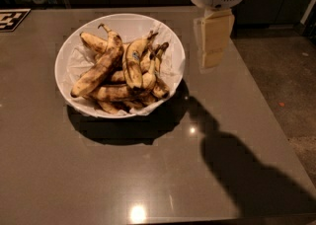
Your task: Pick banana from white bowl
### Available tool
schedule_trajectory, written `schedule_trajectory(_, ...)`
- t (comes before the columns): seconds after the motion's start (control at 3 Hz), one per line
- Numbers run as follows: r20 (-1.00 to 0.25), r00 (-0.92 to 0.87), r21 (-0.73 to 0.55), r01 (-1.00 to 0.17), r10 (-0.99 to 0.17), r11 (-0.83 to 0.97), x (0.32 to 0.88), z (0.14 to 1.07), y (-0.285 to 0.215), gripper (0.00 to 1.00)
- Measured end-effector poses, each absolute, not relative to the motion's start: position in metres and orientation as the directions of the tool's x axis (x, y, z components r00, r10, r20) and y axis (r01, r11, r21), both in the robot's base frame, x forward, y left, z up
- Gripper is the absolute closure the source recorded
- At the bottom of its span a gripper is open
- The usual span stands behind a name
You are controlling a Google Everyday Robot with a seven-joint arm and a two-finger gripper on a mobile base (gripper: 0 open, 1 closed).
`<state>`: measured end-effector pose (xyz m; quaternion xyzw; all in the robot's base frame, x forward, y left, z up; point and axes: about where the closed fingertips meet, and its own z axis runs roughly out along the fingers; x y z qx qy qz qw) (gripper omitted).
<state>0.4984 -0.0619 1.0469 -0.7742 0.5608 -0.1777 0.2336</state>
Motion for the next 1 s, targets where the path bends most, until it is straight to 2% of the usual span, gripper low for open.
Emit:
schedule_trajectory(0.33, 0.01, 0.332, -0.59, -0.76, -0.943, -0.274, 0.502, 1.054, -0.049, 0.0)
schedule_trajectory(0.67, 0.038, 0.402, -0.619, -0.709, -0.915, -0.338, 0.517, 1.059, -0.015, 0.0)
schedule_trajectory(1.0, 0.063, 0.446, -0.609, -0.692, -0.893, -0.389, 0.527, 1.048, 0.005, 0.0)
